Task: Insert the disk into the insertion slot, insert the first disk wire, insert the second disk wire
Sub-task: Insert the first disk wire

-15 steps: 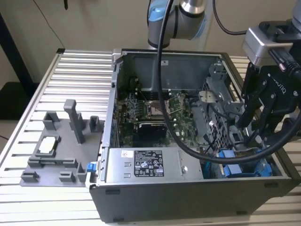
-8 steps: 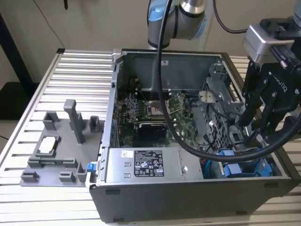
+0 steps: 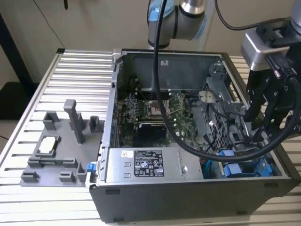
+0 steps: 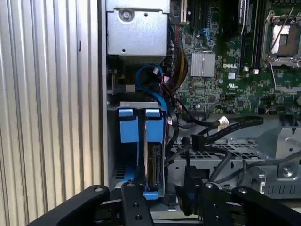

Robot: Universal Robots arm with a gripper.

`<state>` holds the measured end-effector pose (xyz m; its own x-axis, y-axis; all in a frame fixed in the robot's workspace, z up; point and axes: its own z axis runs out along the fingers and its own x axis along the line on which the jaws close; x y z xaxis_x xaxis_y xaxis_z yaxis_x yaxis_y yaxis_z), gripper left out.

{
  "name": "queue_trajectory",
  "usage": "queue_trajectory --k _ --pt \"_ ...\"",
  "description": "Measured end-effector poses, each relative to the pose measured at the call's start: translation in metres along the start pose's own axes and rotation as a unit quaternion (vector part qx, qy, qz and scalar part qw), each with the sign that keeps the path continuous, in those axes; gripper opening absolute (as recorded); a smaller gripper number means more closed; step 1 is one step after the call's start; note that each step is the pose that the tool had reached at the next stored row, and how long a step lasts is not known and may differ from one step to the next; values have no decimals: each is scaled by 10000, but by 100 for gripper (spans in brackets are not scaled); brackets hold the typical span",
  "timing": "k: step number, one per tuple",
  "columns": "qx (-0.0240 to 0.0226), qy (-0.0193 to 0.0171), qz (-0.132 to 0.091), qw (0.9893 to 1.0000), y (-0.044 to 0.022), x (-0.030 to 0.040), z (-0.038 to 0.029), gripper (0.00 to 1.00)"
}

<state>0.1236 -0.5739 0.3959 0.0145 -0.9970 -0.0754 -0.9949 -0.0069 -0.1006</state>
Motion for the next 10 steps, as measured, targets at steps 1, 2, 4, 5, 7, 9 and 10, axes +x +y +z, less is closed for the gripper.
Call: queue_trajectory --k 1,2,4,5,7,9,10 --pt "84 -4 -9 10000 1 -1 2 47" --pt "174 -5 -22 9998 2 -2 3 47" --pt "321 6 -67 9995 3 -15 9 47" --pt "380 17 -102 9992 4 -26 14 47" --pt "465 43 -169 9988 5 -51 25 47" --pt "489 61 -261 9984 5 -66 40 47" --pt "490 62 -327 9982 6 -68 48 47"
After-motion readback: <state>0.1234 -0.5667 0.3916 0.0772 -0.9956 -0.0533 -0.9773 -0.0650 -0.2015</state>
